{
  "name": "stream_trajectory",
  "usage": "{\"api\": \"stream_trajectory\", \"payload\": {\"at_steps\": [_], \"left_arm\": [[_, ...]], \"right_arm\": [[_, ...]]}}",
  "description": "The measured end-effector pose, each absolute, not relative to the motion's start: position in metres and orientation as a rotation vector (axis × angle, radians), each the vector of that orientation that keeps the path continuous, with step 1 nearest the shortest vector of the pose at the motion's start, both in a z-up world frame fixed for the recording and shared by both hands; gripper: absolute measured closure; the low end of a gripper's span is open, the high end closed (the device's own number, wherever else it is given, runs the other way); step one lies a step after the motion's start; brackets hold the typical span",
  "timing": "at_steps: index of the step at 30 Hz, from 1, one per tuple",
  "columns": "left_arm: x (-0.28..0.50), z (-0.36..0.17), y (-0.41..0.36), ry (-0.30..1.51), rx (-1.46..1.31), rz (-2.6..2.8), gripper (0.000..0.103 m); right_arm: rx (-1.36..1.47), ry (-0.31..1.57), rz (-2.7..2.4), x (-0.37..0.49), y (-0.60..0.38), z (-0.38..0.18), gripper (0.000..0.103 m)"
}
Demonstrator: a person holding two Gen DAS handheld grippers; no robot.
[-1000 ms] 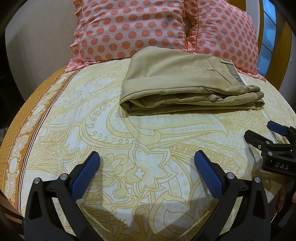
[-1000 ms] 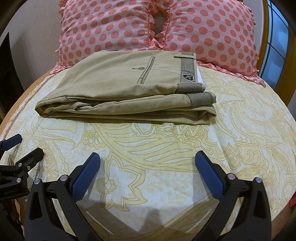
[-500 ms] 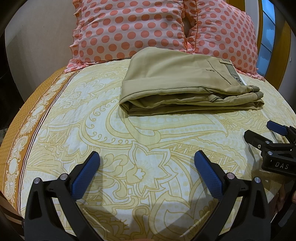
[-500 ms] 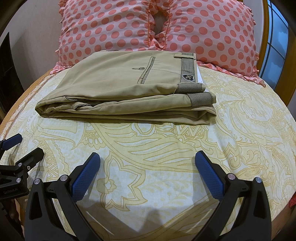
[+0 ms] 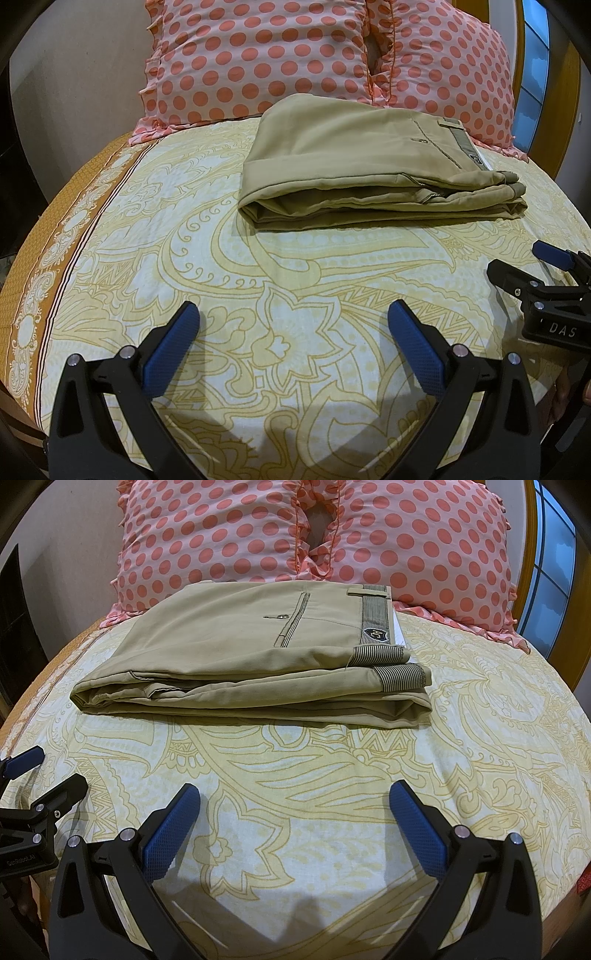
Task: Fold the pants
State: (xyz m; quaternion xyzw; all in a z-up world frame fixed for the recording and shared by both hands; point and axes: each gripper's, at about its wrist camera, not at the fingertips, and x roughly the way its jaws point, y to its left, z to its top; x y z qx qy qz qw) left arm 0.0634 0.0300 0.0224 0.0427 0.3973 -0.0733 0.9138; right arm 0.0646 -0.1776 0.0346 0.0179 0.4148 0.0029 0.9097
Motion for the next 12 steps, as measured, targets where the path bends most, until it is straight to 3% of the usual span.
{"api": "stream_trajectory", "payload": {"at_steps": [12], "left_arm": [[0.0637,0.0223,0.0306,0.81,0.092,-0.162,0.002]], "right_arm": [[0.037,0.856,0.005,0.0648,-0.1774,0.0347,0.001]]}}
